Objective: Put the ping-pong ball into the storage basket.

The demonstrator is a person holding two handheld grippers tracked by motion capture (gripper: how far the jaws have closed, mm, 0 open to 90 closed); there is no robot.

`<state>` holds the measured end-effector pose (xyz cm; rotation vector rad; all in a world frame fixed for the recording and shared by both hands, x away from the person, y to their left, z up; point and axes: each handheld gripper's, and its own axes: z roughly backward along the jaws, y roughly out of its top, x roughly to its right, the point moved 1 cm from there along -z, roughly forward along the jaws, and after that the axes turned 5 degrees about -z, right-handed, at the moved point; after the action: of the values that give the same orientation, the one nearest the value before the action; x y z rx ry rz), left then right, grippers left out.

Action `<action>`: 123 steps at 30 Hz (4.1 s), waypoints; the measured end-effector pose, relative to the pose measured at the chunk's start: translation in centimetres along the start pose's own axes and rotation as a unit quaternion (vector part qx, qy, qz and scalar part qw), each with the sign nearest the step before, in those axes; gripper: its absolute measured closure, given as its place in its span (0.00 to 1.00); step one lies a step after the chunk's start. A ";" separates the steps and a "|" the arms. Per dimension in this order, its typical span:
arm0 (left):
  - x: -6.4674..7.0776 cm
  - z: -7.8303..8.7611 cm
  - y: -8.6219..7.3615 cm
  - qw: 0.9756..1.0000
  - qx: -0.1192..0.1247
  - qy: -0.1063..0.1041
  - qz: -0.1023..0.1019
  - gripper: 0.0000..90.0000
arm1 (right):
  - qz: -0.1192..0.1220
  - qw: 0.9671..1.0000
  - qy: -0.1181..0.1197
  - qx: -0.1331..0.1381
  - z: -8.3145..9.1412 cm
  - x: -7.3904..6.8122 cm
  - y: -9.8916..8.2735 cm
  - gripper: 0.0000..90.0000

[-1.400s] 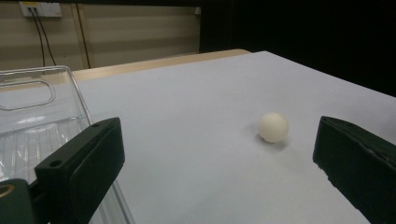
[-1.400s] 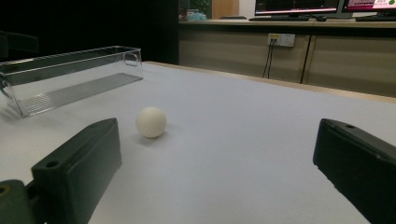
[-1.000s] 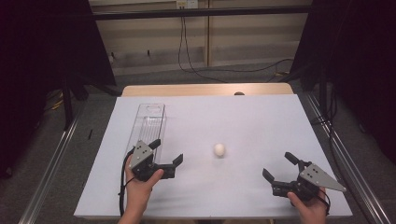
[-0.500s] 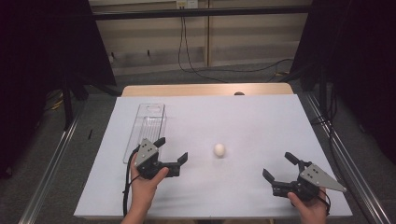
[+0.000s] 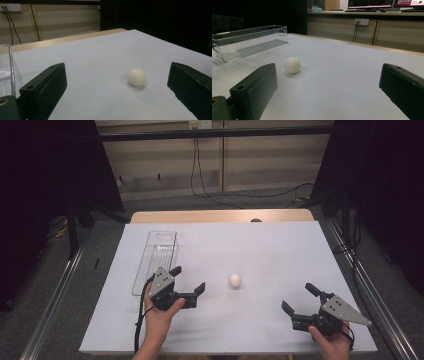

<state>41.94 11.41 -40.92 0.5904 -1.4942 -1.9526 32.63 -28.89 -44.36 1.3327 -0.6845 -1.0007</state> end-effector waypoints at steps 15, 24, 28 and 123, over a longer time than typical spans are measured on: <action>0.5 -1.1 0.0 1.000 -0.004 -0.007 -0.001 0.03 | 0.004 1.000 0.004 0.000 0.0 0.1 0.0 0.01; 0.8 -1.7 0.1 1.000 -0.005 -0.010 0.001 0.03 | 0.002 1.000 0.005 0.000 0.0 0.1 0.0 0.01; 0.9 -2.0 0.1 1.000 -0.009 -0.013 -0.001 0.03 | 0.005 1.000 0.004 -0.001 0.1 0.1 0.0 0.01; 2.3 -6.7 -0.6 0.996 -0.077 -0.050 -0.017 0.03 | 0.009 1.000 0.009 0.001 -0.5 0.1 0.1 0.01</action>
<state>44.64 5.24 -43.21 0.4592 -1.3836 -2.1299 33.11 -28.75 -44.33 1.3336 -0.6816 -0.9724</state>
